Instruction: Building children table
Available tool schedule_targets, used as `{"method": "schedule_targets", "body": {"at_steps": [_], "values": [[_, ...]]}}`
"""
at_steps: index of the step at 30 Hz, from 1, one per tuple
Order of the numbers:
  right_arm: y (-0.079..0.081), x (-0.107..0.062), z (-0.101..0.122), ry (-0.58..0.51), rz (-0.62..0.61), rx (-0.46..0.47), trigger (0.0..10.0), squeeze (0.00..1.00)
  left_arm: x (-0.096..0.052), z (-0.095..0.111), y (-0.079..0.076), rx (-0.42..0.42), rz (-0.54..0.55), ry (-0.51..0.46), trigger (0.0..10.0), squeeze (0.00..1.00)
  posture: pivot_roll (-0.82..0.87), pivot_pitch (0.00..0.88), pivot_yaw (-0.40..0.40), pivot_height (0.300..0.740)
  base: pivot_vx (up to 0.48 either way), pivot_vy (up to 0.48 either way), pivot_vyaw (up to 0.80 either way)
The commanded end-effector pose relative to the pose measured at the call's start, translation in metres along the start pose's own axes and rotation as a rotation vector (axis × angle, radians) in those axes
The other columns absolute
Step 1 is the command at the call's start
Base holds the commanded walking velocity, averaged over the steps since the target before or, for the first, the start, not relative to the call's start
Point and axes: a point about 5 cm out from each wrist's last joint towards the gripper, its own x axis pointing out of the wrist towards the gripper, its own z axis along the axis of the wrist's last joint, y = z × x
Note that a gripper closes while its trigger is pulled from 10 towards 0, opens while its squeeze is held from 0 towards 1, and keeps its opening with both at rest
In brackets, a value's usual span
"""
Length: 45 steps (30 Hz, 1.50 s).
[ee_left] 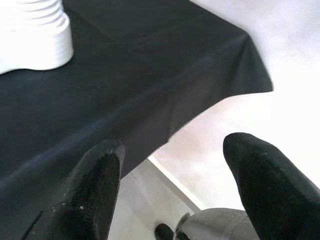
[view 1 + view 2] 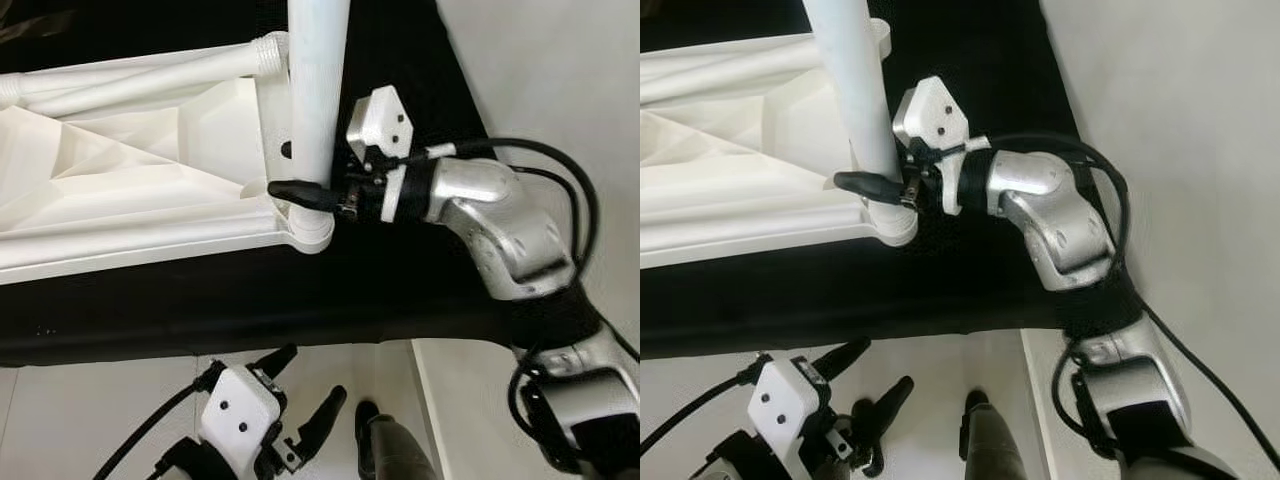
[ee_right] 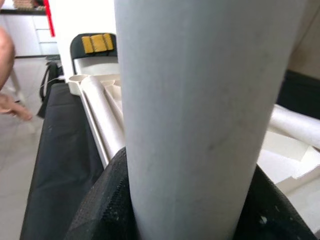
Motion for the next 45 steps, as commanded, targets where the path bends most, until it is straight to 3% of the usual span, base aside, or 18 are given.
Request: {"method": "schedule_targets", "body": {"at_steps": [1, 2, 6, 11, 13, 20, 21, 22, 25, 26, 28, 29, 30, 34, 38, 45], "values": [[0.008, 0.003, -0.043, 0.177, -0.021, 0.079, 10.0, 0.0, -0.003, -0.002, -0.003, -0.011, -0.003, 0.011, 10.0, 0.0, 0.04, 0.366, -0.01, 0.74, 0.0, 0.0, 0.0], [0.008, 0.003, -0.046, 0.199, -0.047, 0.083, 10.0, 0.0, -0.003, -0.002, -0.003, -0.012, -0.003, 0.011, 10.0, 0.0, 0.04, 0.369, -0.012, 0.74, 0.0, 0.0, 0.0], [0.022, -0.004, -0.074, 0.323, -0.353, 0.247, 10.0, 0.0, -0.004, -0.001, -0.005, -0.018, -0.025, 0.023, 10.0, 0.0, 0.04, 0.372, -0.013, 0.74, 0.0, 0.0, 0.0], [0.036, -0.012, -0.082, 0.335, -0.43, 0.297, 10.0, 0.0, -0.005, 0.0, -0.002, -0.052, -0.028, 0.037, 10.0, 0.0, 0.03, 0.368, -0.01, 0.74, 0.0, 0.0, 0.0], [0.045, -0.016, -0.088, 0.357, -0.482, 0.324, 10.0, 0.0, -0.003, 0.009, 0.011, -0.029, 0.017, 0.006, 10.0, 0.0, 0.03, 0.365, -0.007, 0.74, 0.0, 0.0, 0.0], [0.05, -0.019, -0.092, 0.384, -0.536, 0.339, 10.0, 0.0, 0.005, 0.039, 0.042, 0.021, 0.1, -0.128, 10.0, 0.0, 0.03, 0.361, -0.006, 0.74, 0.0, 0.0, 0.0], [0.052, -0.019, -0.092, 0.4, -0.554, 0.335, 10.0, 0.0, 0.01, 0.056, 0.056, 0.068, 0.104, -0.193, 10.0, 0.0, 0.04, 0.35, -0.003, 0.74, 0.0, 0.0, 0.0], [0.052, -0.019, -0.092, 0.4, -0.554, 0.335, 10.0, 0.0, 0.01, 0.056, 0.056, 0.068, 0.104, -0.193, 10.0, 0.0, 0.04, 0.35, -0.003, 0.74, 0.0, 0.0, 0.0], [0.052, -0.011, -0.087, 0.41, -0.578, 0.324, 10.0, 0.0, 0.024, 0.107, 0.088, 0.195, 0.085, -0.355, 10.0, 0.0, 0.03, 0.335, 0.003, 0.74, 0.0, 0.0, 0.0], [0.052, -0.011, -0.087, 0.41, -0.578, 0.324, 10.0, 0.0, 0.024, 0.107, 0.088, 0.195, 0.085, -0.355, 10.0, 0.0, 0.03, 0.335, 0.003, 0.74, 0.0, 0.0, 0.0], [0.048, -0.006, -0.082, 0.392, -0.575, 0.298, 10.0, 0.0, 0.032, 0.132, 0.1, 0.254, 0.065, -0.411, 10.0, 0.0, 0.03, 0.331, 0.005, 0.74, 0.0, 0.0, 0.0], [0.048, -0.006, -0.082, 0.392, -0.575, 0.298, 10.0, 0.0, 0.032, 0.132, 0.1, 0.254, 0.065, -0.411, 10.0, 0.0, 0.03, 0.331, 0.005, 0.74, 0.0, 0.0, 0.0], [0.044, 0.0, -0.078, 0.379, -0.557, 0.277, 10.0, 0.0, 0.038, 0.147, 0.105, 0.294, 0.044, -0.445, 10.0, 0.0, 0.02, 0.323, 0.01, 0.74, 0.0, 0.0, 0.0], [0.033, 0.01, -0.072, 0.36, -0.53, 0.239, 10.0, 0.0, 0.051, 0.171, 0.11, 0.35, -0.006, -0.495, 10.0, 0.0, 0.02, 0.312, 0.01, 0.74, 0.0, 0.0, 0.0], [0.03, 0.013, -0.07, 0.356, -0.525, 0.231, 10.0, 0.0, 0.057, 0.18, 0.111, 0.366, -0.027, -0.508, 10.0, 0.0, 0.03, 0.31, 0.009, 0.74, 0.0, 0.0, 0.0], [0.032, 0.019, -0.067, 0.345, -0.51, 0.236, 10.0, 0.0, 0.09, 0.201, 0.123, 0.379, -0.046, -0.519, 10.0, 0.0, 0.03, 0.296, 0.011, 0.74, 0.0, 0.0, 0.0]]}}
